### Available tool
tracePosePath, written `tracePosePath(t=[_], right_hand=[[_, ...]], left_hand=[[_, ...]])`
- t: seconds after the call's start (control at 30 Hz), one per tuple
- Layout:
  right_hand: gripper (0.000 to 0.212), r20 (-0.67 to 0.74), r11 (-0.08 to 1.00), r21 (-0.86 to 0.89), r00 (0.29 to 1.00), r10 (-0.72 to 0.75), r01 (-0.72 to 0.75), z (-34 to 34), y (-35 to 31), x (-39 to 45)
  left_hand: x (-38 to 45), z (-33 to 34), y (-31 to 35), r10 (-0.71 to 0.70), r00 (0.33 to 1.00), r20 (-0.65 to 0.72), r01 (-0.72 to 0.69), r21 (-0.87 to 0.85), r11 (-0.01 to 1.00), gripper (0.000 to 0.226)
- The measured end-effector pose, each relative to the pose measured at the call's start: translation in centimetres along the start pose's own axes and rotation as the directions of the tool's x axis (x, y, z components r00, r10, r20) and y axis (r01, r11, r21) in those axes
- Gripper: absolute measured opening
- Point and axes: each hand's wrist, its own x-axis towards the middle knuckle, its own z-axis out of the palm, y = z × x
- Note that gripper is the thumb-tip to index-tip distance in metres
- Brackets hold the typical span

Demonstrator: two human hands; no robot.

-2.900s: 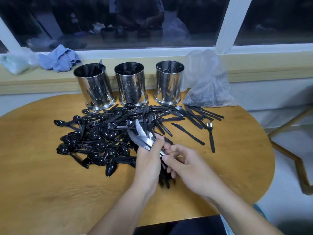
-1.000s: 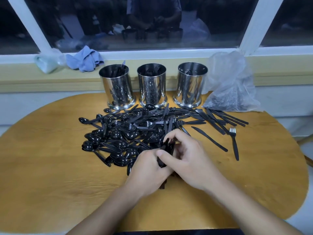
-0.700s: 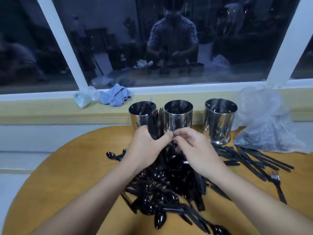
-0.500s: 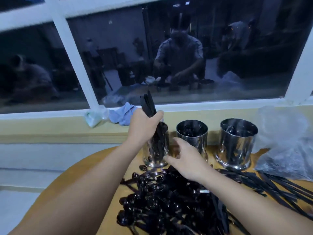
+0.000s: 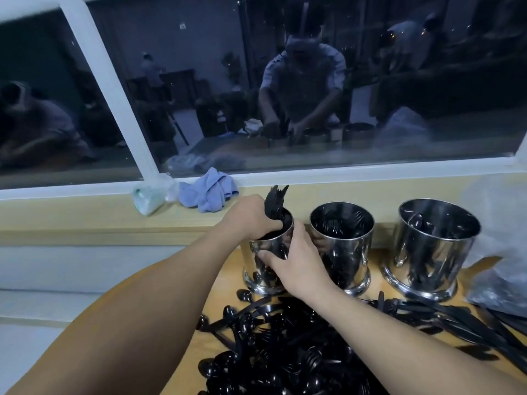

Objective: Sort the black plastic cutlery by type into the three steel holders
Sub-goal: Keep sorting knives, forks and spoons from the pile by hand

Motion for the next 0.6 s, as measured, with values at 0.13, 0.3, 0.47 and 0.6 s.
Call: tracePosePath(t=[0.13,0.3,0.47,0.6], right_hand=[[0.090,0.020,0.999,-0.032,1.000,0.010,-0.009,-0.3,0.1,0.2],[0.085,0.030,0.997,-0.065,0.998,0.050,-0.048,-0.3,0.1,-0.1],[0.077,0.046,0.998,-0.047,0.998,0.044,-0.041,-1.4,-0.9,-1.3],[0.064,0.070,0.996,-0.089,0.997,0.028,-0.022,-3.2,-2.3,-3.8]], left_hand=[[-0.1,-1.4,0.5,-0.045,0.996,0.083,0.037,0.099,0.994,0.055],[-0.7,-3.3,0.7,-0.101,0.971,0.215,0.078,0.116,0.990,0.058],[-2.1,-4.3,0.7,-0.064,0.994,0.088,0.051,0.148,0.988,0.056],[-4.2,-4.8,0.7,-0.021,0.999,-0.035,0.023,0.048,0.999,0.038]])
